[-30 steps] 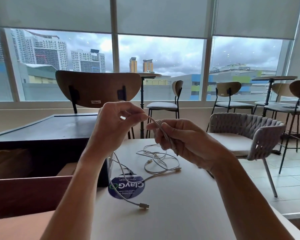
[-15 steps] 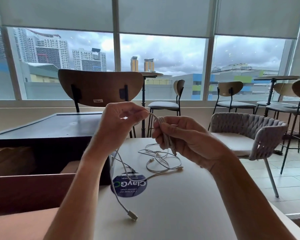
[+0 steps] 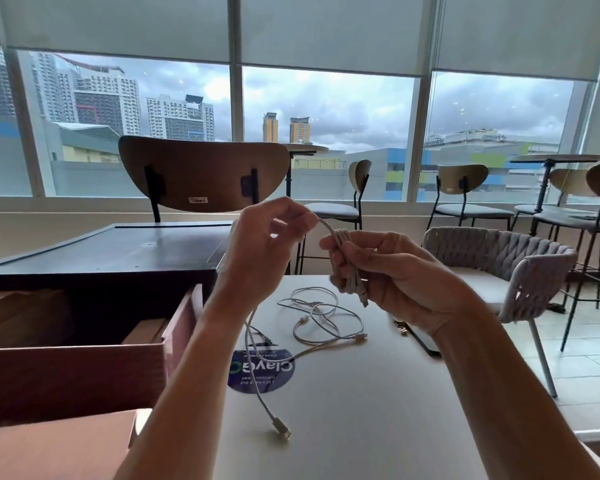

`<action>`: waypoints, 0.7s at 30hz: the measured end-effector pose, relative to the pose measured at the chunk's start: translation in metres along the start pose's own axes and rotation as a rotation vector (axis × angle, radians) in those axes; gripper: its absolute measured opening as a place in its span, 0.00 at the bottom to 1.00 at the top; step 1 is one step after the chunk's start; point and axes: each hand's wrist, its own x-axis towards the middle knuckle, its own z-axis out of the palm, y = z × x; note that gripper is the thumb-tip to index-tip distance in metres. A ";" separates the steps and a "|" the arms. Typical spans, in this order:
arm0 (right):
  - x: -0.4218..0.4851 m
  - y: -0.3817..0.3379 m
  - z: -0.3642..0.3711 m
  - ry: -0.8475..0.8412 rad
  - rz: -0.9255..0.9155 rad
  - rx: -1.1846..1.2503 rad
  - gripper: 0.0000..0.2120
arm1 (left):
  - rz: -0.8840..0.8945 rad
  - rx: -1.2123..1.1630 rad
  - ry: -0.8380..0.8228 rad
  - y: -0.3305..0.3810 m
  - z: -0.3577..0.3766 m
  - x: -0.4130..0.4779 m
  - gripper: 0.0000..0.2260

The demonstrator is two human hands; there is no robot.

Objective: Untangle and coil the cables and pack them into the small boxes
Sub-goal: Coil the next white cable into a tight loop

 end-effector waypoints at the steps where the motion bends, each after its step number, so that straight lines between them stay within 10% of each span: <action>1: -0.001 -0.001 0.000 -0.013 -0.013 0.025 0.13 | -0.016 -0.021 -0.008 -0.002 0.001 -0.001 0.04; 13: 0.002 0.000 0.001 -0.265 0.011 0.347 0.08 | -0.152 -0.060 -0.067 -0.007 0.011 -0.006 0.09; 21: 0.015 0.004 0.001 0.105 -0.149 0.530 0.13 | -0.280 -0.008 -0.312 -0.007 0.012 -0.010 0.06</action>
